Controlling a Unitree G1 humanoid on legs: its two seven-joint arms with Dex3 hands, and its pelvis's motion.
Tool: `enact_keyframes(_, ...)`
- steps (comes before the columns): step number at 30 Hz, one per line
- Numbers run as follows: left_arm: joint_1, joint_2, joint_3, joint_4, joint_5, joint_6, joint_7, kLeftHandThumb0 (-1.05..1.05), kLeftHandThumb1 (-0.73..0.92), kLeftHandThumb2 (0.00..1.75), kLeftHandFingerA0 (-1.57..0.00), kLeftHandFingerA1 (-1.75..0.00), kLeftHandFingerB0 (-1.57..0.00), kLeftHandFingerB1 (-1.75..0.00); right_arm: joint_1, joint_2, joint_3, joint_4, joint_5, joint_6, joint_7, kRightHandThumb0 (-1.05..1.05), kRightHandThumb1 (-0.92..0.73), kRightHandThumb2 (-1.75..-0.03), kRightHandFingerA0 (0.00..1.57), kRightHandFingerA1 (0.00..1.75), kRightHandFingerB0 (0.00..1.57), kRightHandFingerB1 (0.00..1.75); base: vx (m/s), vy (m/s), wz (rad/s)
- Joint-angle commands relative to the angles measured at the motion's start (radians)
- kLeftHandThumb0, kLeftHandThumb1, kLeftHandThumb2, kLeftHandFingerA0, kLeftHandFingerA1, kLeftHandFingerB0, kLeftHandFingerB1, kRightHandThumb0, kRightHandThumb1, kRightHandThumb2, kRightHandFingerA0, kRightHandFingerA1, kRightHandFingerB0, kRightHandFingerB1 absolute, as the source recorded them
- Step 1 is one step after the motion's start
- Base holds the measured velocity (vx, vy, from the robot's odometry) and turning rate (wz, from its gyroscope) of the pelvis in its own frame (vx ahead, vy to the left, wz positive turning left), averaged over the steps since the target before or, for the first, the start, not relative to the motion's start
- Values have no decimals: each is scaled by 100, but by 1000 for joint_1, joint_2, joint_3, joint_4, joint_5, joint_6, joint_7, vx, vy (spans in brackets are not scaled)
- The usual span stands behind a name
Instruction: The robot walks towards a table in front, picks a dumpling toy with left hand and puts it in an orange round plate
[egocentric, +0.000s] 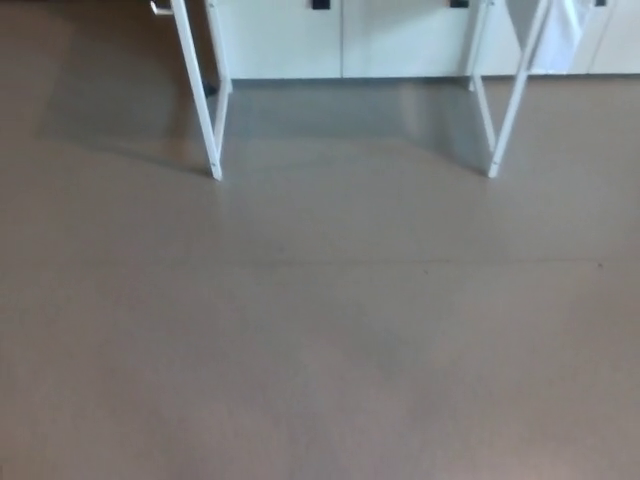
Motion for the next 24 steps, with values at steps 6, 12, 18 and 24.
enact_keyframes(6, 2, 20, -9, 2, 13, -13, -3, -23, 66, 60, -79, -71, -37, -33, 11, -2, -15, 1, 17, -4, 15, -43, -57, -57, 91, 62, 54, 38, 338, 51, -17)
enact_keyframes(12, 0, 17, -4, 5, 1, -3, -12, -22, 66, 60, -78, -73, -37, -33, 17, -2, -13, -3, 9, -12, 8, -42, -57, -57, 87, 63, 54, 37, 492, 168, -33)
enact_keyframes(18, -3, 15, -3, 12, 0, 1, -12, -22, 65, 59, -80, -75, -37, -33, 22, -1, -19, -4, 13, -21, 9, -42, -56, -57, 88, 63, 52, 37, 349, 114, 5)
enact_keyframes(24, -2, 18, -14, 14, 12, 6, -7, -27, 65, 59, -81, -62, -36, -32, 24, -2, -16, -4, 7, -15, 11, -41, -56, -57, 91, 61, 54, 37, 451, -66, 34)
